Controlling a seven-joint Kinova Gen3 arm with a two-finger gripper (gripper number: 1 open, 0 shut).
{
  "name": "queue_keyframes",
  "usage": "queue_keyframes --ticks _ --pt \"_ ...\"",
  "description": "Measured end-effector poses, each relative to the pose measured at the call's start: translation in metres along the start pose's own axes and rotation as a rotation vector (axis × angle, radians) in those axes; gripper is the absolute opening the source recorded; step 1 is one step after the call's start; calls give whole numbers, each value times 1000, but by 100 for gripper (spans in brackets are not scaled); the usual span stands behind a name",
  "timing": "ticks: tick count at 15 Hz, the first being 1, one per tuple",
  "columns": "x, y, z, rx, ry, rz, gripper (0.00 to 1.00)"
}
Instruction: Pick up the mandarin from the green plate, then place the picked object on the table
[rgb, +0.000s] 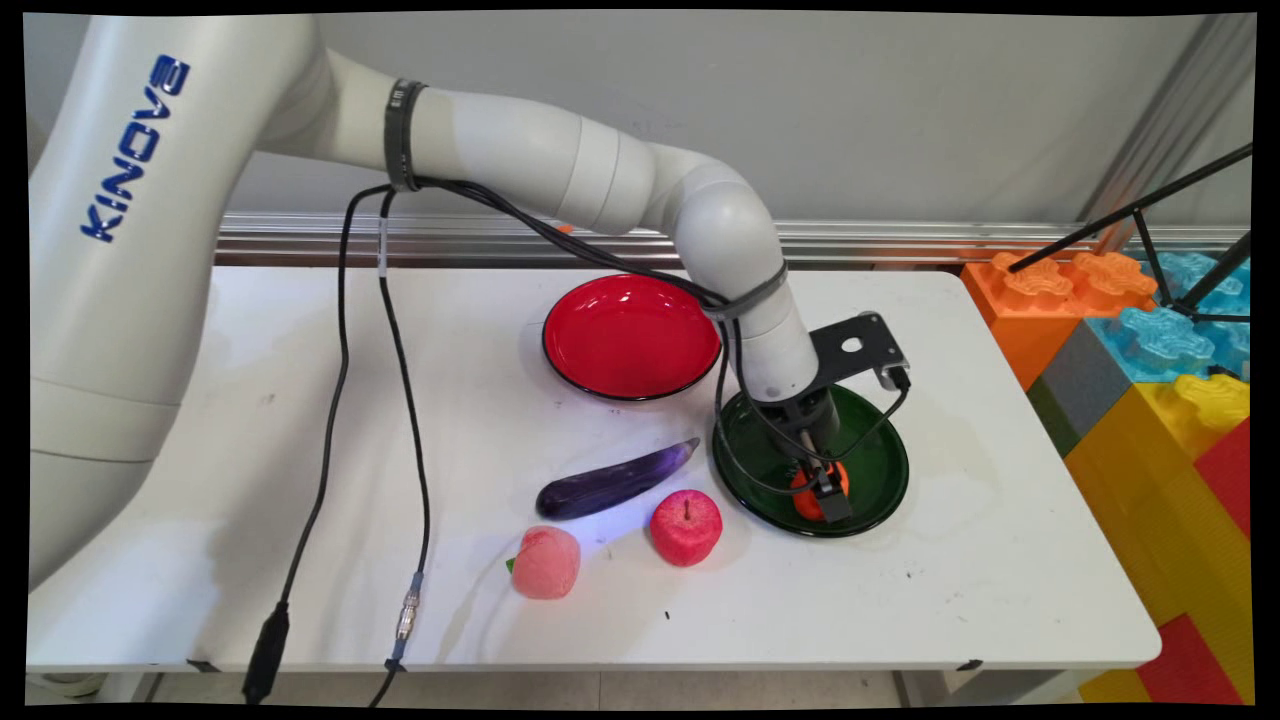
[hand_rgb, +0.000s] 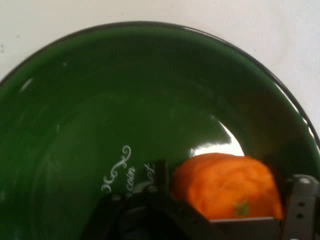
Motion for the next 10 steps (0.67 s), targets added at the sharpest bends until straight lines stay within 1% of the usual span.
queue_keyframes --ticks 5,10 --pt "3 2 -2 23 3 3 0" --pt "8 7 -25 36 13 -8 0"
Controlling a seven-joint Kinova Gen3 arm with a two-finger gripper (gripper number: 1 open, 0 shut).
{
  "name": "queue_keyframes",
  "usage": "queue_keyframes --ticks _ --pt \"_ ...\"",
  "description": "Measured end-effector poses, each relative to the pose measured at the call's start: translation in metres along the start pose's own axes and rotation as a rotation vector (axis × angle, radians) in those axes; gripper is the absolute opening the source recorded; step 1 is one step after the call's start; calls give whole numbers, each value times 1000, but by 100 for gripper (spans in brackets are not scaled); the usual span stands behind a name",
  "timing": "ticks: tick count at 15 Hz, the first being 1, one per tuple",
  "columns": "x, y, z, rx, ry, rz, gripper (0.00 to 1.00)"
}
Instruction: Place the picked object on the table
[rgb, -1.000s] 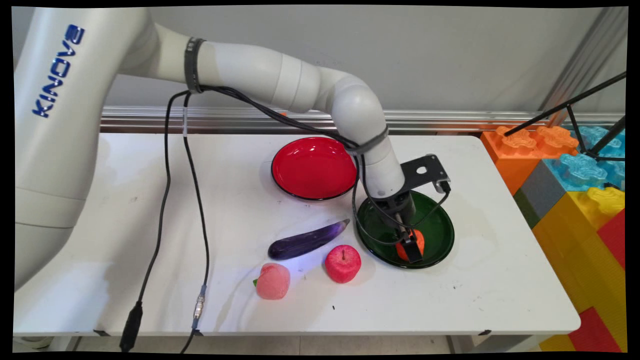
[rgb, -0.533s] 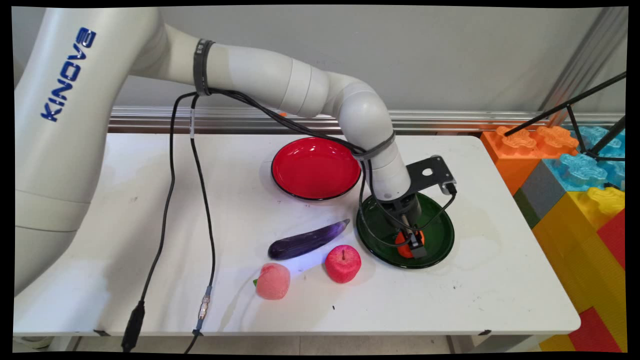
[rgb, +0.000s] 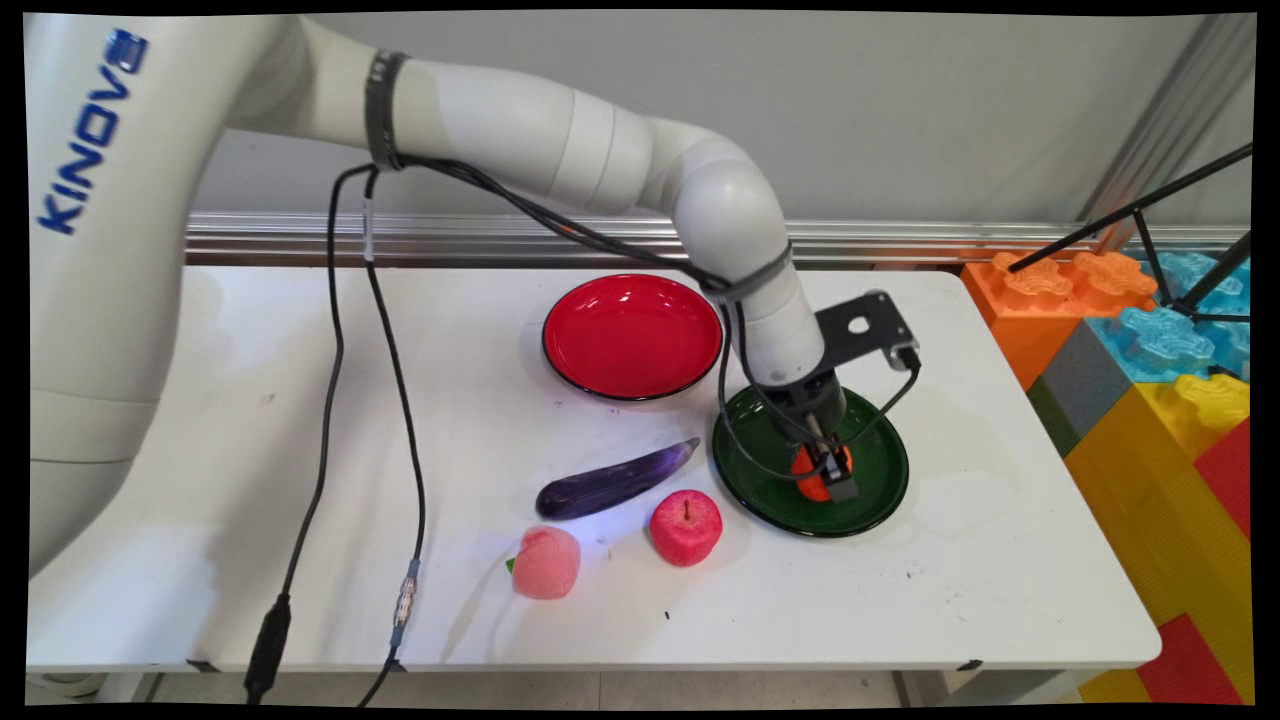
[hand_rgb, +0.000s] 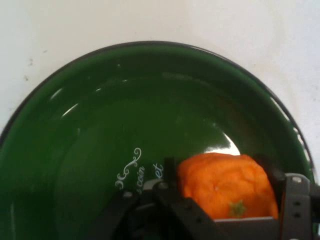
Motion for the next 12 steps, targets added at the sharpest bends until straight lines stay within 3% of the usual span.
queue_keyframes --ticks 7,12 --pt "4 4 -69 37 20 -56 0" --pt "-31 -8 -135 90 15 -86 0"
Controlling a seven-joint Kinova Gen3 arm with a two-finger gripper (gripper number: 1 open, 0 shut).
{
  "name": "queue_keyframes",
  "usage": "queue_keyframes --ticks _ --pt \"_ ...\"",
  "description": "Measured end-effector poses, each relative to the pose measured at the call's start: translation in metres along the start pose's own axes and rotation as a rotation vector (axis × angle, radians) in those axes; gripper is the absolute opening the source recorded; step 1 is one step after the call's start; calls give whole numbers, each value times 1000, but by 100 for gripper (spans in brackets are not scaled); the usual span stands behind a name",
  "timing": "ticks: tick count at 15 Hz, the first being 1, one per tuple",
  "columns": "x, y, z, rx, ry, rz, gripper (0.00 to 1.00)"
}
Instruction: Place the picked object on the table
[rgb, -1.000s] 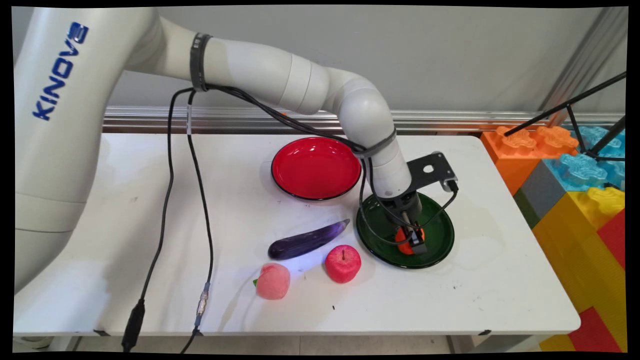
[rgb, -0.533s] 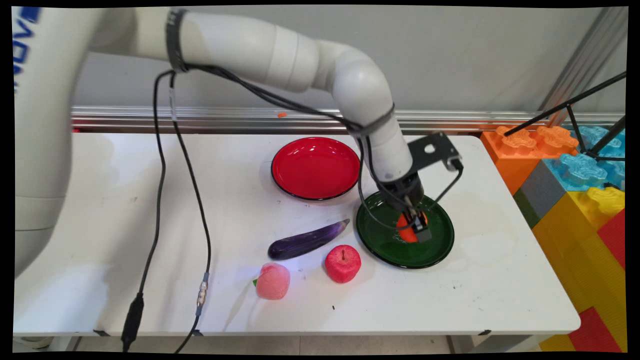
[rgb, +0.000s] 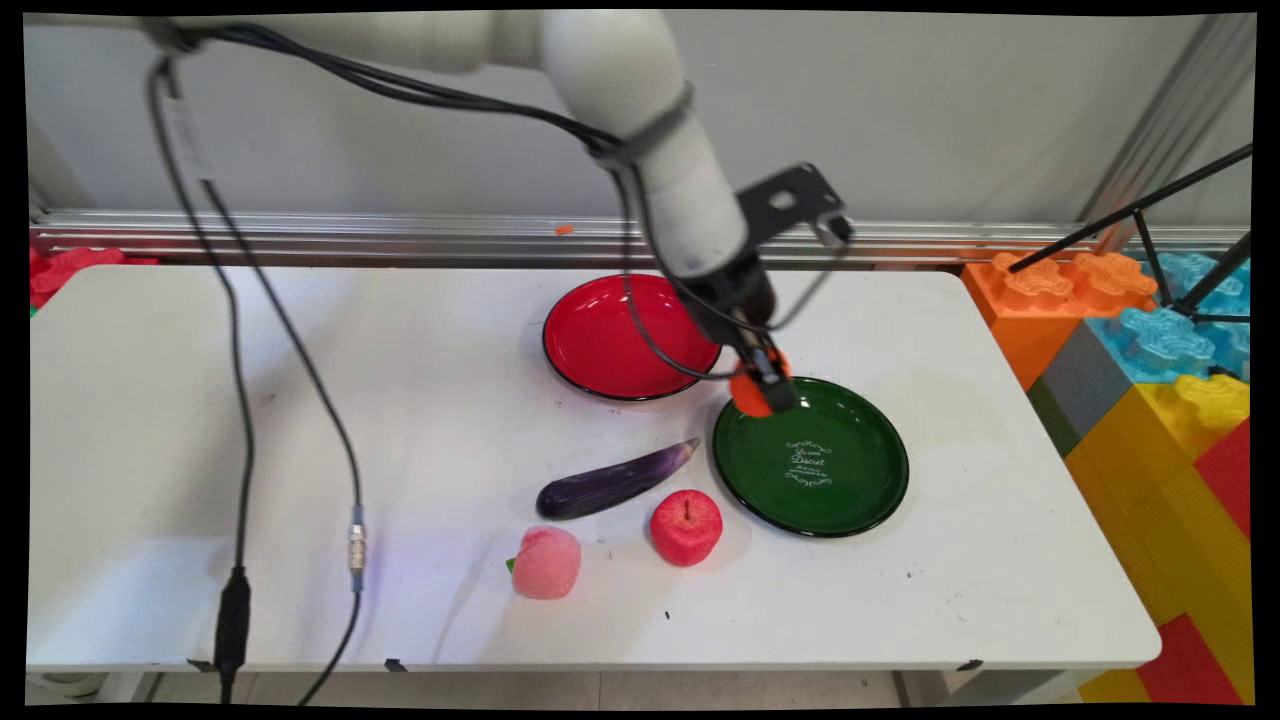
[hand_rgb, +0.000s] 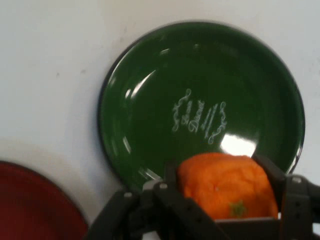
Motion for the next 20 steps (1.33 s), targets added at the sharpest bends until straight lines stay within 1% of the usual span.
queue_keyframes --ticks 2,4,7,10,11,15,18,20 --pt "-22 -14 -18 9 2 -8 0" --pt "-50 -29 -33 10 -2 -10 0" --pt "-83 -47 -46 -5 -14 -6 0" --pt "-129 -70 -57 -26 -32 -3 0" --pt "-141 -75 -59 -34 -34 -1 0" --pt "-174 -92 -59 -64 -30 19 0" --pt "-194 -102 -53 -78 -28 37 0" --pt "-203 -105 -50 -93 -36 41 0"
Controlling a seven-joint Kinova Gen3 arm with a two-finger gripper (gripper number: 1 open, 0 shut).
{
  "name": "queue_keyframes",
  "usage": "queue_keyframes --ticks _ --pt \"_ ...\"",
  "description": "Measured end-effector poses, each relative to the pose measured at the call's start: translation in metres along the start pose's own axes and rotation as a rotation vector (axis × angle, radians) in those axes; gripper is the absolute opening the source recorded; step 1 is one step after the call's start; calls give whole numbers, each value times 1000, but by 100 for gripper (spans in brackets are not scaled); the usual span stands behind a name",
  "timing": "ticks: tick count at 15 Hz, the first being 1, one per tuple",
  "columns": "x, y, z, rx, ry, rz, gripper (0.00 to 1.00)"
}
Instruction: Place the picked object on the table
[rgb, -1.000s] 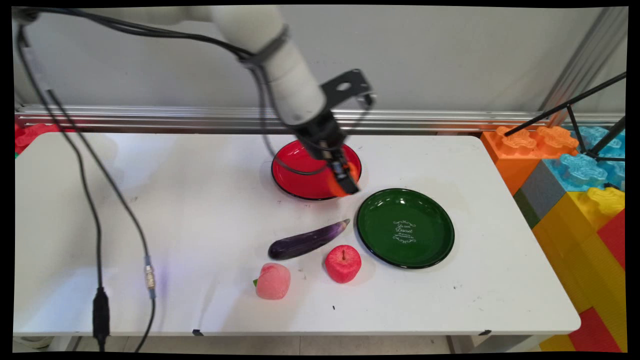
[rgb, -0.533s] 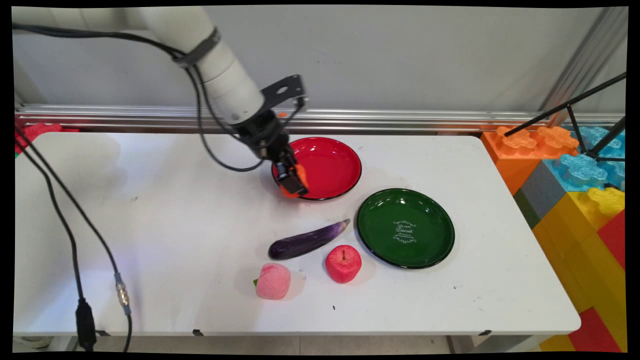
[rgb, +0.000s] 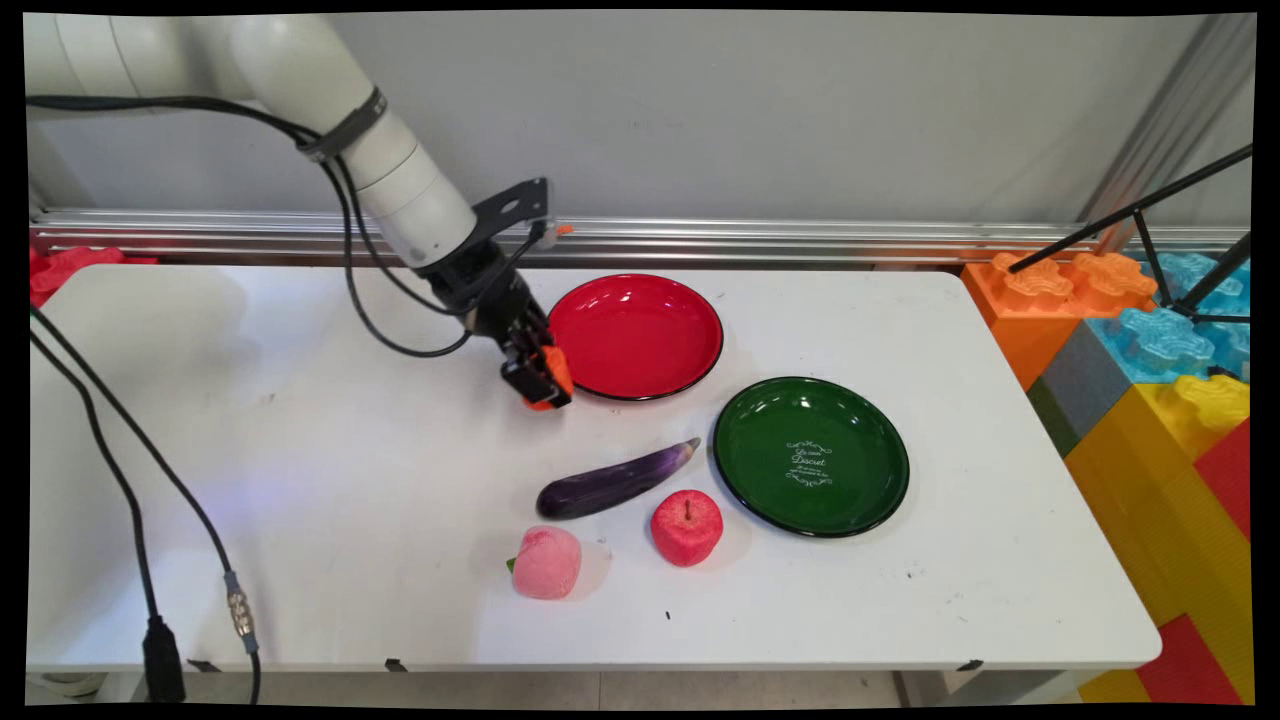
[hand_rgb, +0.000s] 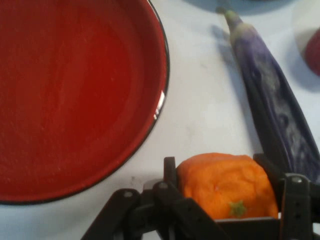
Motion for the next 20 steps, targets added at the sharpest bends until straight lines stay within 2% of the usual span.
queue_keyframes --ticks 5,20 --pt "-26 -4 7 -45 -24 20 0" --pt "-54 -7 43 -49 -5 146 0"
